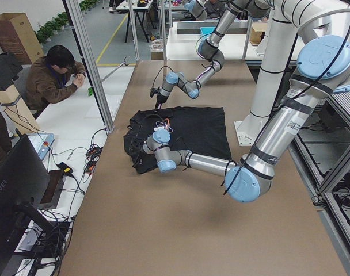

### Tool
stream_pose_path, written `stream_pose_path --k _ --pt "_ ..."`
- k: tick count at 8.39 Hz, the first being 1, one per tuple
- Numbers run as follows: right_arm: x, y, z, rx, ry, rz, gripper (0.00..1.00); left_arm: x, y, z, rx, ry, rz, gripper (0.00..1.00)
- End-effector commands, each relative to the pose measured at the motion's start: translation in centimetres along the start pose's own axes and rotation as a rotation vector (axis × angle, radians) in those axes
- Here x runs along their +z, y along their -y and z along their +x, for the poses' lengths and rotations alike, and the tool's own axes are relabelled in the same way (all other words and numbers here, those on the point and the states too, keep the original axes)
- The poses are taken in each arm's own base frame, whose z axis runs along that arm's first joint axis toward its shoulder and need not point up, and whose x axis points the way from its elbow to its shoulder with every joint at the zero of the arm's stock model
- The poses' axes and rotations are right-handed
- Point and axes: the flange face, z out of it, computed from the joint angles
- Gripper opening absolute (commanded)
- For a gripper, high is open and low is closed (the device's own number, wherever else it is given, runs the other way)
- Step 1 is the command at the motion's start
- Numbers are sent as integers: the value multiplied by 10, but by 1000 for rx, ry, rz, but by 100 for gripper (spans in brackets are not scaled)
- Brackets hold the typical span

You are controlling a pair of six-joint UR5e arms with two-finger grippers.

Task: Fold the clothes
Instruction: 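Grasp the sleeve with the right gripper and fold it inward over the chest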

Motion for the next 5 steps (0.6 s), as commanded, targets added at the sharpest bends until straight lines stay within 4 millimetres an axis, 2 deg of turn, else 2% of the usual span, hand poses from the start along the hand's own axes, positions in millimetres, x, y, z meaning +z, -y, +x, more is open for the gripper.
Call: stream_pose_path --k 1,2,5 --pt "3 4 4 3 -16 13 45 1 0 0 0 3 1 100" --pt "3 3 4 0 -16 15 94 0 0 0 0 2 2 100" --pt "-4 16 10 15 -13 27 95 1 0 -2 -1 5 1 100"
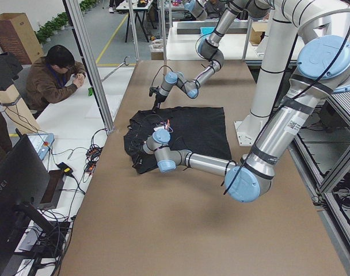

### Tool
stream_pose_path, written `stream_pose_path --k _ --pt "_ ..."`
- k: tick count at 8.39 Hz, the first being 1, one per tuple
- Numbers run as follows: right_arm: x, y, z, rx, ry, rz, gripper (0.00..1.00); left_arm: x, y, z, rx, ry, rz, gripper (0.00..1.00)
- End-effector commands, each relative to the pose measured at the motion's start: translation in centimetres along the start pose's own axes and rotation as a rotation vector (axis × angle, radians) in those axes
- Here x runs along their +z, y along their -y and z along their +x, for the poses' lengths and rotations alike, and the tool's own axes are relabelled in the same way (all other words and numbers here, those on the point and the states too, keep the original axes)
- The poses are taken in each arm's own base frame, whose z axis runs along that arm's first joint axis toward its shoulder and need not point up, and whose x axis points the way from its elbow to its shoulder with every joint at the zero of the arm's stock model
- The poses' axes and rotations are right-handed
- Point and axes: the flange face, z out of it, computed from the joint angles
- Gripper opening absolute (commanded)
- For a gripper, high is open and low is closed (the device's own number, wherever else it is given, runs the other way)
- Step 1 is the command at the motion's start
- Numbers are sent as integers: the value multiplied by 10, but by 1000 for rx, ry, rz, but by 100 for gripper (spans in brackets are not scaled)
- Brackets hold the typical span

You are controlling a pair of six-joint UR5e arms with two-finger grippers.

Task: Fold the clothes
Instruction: 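Grasp the sleeve with the right gripper and fold it inward over the chest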

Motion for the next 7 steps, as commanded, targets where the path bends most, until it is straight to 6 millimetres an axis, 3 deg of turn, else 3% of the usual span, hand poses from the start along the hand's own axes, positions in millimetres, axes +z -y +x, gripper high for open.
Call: stream_pose_path --k 1,3,5,7 --pt "-4 10 5 14 2 9 94 0 -1 -4 0 4 -3 100" --pt "-18 24 9 26 31 -14 94 0 -6 -11 9 4 -3 100" --pt "-34 42 19 46 79 -53 94 18 -52 -14 40 -43 0 100" --pt "-44 61 35 68 114 -93 94 35 -83 9 66 -30 9 100"
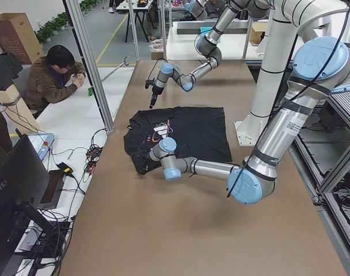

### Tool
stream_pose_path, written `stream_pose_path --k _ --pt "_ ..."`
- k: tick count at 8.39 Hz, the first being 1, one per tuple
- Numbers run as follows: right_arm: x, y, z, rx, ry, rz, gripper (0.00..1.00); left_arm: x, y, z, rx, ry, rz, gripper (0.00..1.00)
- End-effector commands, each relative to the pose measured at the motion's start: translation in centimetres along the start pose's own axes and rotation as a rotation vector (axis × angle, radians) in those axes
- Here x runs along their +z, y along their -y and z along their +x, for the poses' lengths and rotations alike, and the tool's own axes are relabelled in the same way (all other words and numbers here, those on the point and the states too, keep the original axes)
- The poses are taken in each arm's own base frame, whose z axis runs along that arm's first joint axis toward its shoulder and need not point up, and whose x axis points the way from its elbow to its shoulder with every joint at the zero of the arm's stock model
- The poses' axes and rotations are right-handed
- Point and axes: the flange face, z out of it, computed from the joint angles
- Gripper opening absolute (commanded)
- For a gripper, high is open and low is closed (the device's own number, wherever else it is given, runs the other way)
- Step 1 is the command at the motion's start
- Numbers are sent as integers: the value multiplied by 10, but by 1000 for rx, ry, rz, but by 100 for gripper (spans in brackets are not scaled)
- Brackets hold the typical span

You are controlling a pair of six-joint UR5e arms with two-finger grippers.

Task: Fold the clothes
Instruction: 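Grasp the sleeve with the right gripper and fold it inward over the chest, then grasp the other sleeve with the left gripper and fold it inward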

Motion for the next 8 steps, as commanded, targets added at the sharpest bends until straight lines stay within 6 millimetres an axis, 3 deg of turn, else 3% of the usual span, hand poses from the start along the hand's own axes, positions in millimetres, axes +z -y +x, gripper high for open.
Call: stream_pose_path --k 1,2,5,7,8 --pt "-13 17 17 24 47 -55 94 19 -31 22 30 11 9 100" --pt "-12 17 22 26 45 -57 94 26 -32 20 63 58 -24 100" --pt "-12 15 21 26 46 -56 94 33 -7 27 111 157 -47 99" --pt "-11 15 23 25 45 -57 94 33 -6 29 112 156 -46 48" --pt "-9 13 26 27 40 -60 94 34 -7 29 113 157 -48 28"
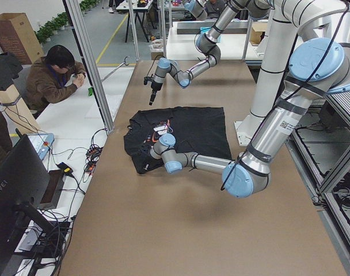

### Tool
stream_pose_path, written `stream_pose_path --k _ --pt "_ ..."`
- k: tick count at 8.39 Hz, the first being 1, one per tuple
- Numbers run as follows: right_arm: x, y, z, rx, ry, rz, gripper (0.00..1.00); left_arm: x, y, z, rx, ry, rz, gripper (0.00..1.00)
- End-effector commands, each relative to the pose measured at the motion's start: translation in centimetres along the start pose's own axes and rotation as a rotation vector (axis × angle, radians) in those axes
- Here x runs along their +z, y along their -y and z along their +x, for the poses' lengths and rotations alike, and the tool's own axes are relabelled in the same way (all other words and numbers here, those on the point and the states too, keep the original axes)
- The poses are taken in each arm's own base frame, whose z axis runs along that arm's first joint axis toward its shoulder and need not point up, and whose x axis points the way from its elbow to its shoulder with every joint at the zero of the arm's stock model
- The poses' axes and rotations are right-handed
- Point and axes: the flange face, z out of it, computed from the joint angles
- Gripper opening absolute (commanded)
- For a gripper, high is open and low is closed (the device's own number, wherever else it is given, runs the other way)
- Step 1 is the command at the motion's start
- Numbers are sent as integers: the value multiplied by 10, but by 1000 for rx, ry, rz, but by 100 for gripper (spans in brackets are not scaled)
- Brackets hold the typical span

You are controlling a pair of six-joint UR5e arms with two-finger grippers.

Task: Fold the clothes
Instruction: 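Grasp the other sleeve with the left gripper and fold it inward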

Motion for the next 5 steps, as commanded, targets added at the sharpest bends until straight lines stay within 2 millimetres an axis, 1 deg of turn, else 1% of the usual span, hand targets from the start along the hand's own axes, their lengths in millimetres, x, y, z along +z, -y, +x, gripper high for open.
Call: stream_pose_path --k 1,2,3,4,5 --pt "2 -2 4 1 -7 1 94 3 -2 0 4 8 -6 27" --pt "4 -3 6 1 -10 0 94 2 -1 0 0 7 -4 18" --pt "3 -2 6 2 -9 1 94 -1 6 7 -1 -3 4 0" --pt "4 -3 7 2 -10 1 94 -5 16 17 -2 -16 13 0" --pt "4 -2 8 2 -11 2 94 -13 34 34 -5 0 -1 0"
